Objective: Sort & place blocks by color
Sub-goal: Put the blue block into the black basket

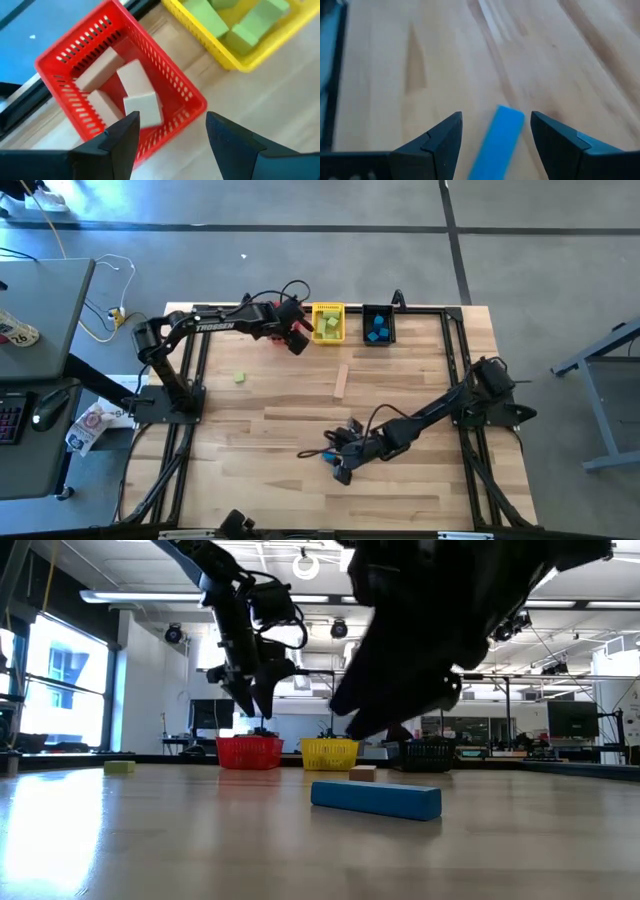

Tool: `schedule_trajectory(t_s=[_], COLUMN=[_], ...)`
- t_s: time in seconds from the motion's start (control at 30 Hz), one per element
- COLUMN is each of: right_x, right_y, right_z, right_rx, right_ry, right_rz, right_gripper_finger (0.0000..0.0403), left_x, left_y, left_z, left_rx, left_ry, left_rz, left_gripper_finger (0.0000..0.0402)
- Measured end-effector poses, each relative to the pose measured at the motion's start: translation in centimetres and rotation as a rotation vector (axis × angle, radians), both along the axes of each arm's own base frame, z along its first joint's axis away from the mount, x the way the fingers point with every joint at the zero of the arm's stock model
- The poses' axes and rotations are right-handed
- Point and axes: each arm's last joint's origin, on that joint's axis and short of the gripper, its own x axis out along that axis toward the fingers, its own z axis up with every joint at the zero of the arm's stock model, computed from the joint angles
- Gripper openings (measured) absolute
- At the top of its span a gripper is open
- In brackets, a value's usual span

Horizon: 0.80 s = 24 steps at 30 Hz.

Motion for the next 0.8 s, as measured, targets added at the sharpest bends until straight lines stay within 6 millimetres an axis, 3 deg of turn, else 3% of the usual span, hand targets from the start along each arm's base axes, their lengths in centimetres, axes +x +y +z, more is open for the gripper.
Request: schedule_trajectory(t_s=[0.4,0.8], right_x=[0.3,0.4], right_y=[0.7,0.7], right_z=[-2.5,-4.0], right_rx=[-0.023,-0.036], right_ry=[0.051,0.084], right_rz=[-0.007,-0.028], right_gripper_finger=[0.0222,0.0222], left_x=[0.1,-0.3], left_y=[-2.1,-2.3], left_z=[2.4,3.0], left_rx=[0.063,0.099], left_ry=[0.043,0.061], left_rz=[-0.04,-0.041], left_gripper_finger=[0.021,0.0209])
